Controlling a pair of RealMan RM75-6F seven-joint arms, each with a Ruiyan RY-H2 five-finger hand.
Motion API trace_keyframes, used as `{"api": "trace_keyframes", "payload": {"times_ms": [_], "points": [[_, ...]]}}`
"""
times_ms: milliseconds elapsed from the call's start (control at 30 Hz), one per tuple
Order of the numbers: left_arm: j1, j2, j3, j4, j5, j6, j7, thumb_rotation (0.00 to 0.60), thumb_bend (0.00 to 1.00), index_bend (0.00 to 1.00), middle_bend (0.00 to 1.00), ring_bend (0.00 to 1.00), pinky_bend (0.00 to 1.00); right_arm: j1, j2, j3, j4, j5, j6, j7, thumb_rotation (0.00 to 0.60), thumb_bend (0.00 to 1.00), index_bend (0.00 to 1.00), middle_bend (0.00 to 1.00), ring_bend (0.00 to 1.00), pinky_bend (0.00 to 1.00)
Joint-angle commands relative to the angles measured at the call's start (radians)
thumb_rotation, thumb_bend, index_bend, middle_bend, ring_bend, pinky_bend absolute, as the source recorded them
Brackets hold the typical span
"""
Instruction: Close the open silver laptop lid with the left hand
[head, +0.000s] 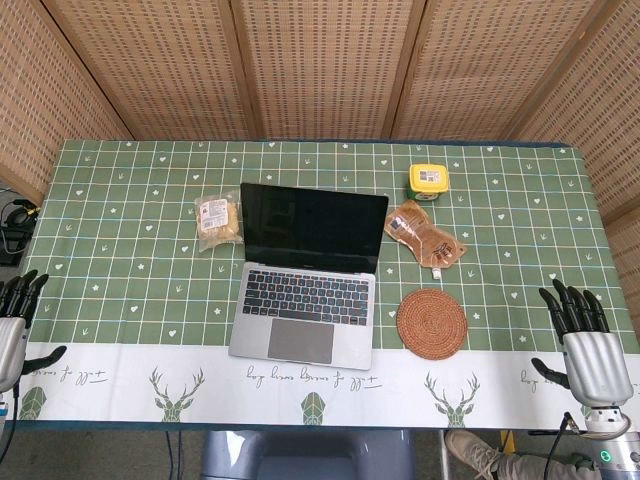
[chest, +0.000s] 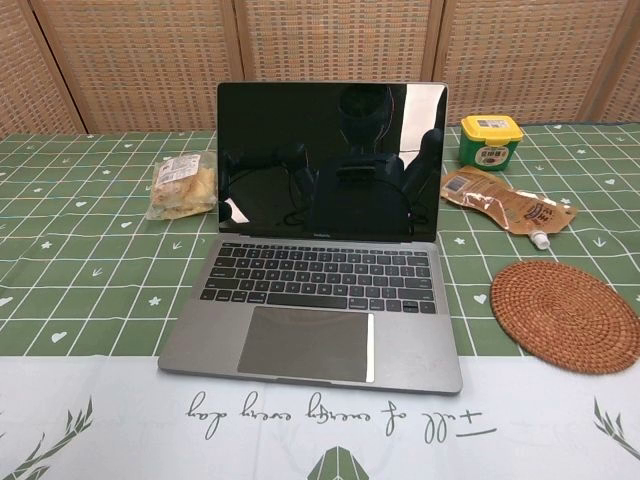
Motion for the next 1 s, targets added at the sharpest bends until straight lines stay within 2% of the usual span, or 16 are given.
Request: {"api": "trace_keyframes", "payload": {"times_ms": [33, 400, 733, 867, 1000], "points": [[-0.001, 0.001, 0.000, 0.000, -0.003, -0.003, 0.000, 0.600, 0.05, 0.00, 0.00, 0.00, 0.00, -0.001, -0.001, 0.000, 0.002, -0.002, 0.003, 0.003, 0.600, 0.10, 0.00, 0.00, 0.00, 0.00], [-0.002, 0.001, 0.000, -0.003, 0.007, 0.001, -0.005, 0.600, 0.05, 0.00, 0.00, 0.00, 0.00, -0.001, -0.005, 0.004, 0.005, -0.005, 0.011, 0.012, 0.600, 0.10, 0.00, 0.00, 0.00, 0.00], [-0.013, 0.005, -0.012, -0.022, -0.001, -0.006, -0.012, 0.600, 0.06, 0.00, 0.00, 0.00, 0.00, 0.018, -0.040, 0.027, 0.068, 0.005, 0.005, 0.046, 0.600, 0.10, 0.00, 0.00, 0.00, 0.00], [-0.032, 0.000, -0.031, -0.033, -0.011, -0.022, -0.027, 0.600, 0.29, 0.03, 0.00, 0.00, 0.00, 0.022, -0.039, 0.033, 0.072, 0.029, -0.013, 0.063, 0.600, 0.10, 0.00, 0.00, 0.00, 0.00], [-0.091, 0.009, -0.072, -0.054, -0.054, -0.095, -0.019, 0.600, 0.55, 0.06, 0.00, 0.00, 0.00, 0.028, -0.031, 0.044, 0.075, 0.064, -0.038, 0.082, 0.600, 0.10, 0.00, 0.00, 0.00, 0.00]]}}
